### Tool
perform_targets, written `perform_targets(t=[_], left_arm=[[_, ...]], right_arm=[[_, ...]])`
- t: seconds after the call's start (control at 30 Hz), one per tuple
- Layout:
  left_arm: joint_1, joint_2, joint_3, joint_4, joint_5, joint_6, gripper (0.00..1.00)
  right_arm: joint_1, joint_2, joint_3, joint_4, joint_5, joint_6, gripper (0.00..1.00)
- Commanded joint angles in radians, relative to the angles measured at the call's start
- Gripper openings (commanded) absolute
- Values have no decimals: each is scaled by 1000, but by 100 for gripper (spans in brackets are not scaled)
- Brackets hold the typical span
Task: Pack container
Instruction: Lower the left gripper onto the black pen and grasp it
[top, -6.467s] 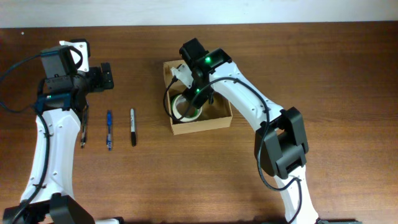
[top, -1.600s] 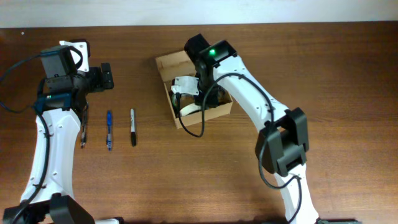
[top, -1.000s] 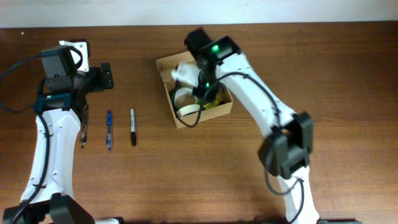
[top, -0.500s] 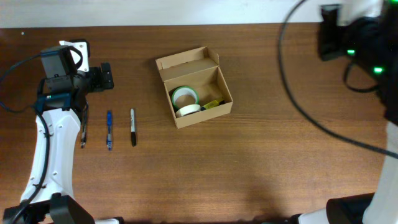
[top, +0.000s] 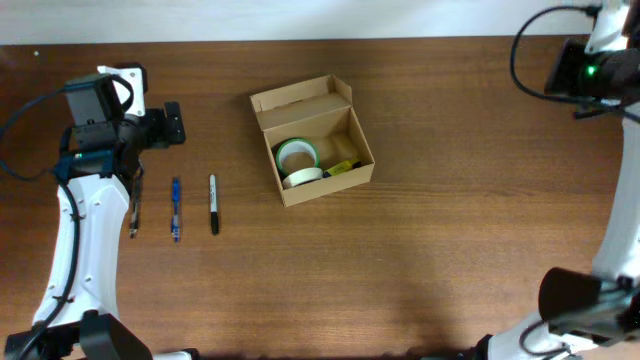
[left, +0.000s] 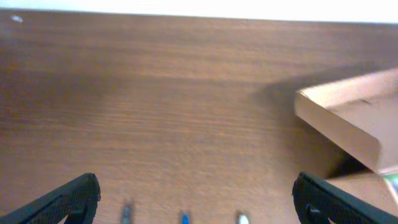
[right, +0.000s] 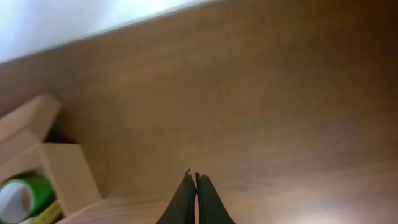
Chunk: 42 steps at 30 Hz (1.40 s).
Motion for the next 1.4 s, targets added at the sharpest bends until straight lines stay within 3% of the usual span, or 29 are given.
perform_targets(t=[0.0, 0.07, 0.13, 0.17, 0.2, 0.33, 0.47, 0.67, 0.9, 1.13, 1.3, 1.37], left_arm=[[5, 7, 20, -61, 164, -10, 99], [5, 11, 20, -92, 238, -10, 99], [4, 11, 19, -145, 282, -10, 93], [3, 13, 19, -174, 270, -10, 79], [2, 13, 19, -199, 235, -10, 69], [5, 14, 19, -270, 2, -10, 70], [34, 32, 19, -362, -94, -8, 78], [141, 149, 19, -497, -107, 94, 80], [267, 274, 20, -428, -53, 105, 80], [273, 367, 20, -325, -42, 169, 71], [272, 412, 20, -280, -51, 201, 59], [272, 425, 20, -252, -66, 201, 48]], right_arm=[[-34, 38, -67, 19, -70, 20, 4], [-49, 59, -87, 19, -76, 20, 13], [-55, 71, -92, 18, -76, 20, 50], [-57, 74, -92, 19, -76, 20, 66], [-58, 75, -93, 23, -76, 20, 99], [-58, 74, -93, 26, -76, 20, 99], [-58, 74, -93, 24, -75, 19, 99], [-58, 74, -93, 24, -75, 19, 99], [-58, 74, -93, 24, -75, 19, 99], [-58, 74, -93, 24, -75, 19, 99], [-58, 74, -93, 24, -75, 20, 99], [-58, 74, -93, 24, -75, 19, 99]])
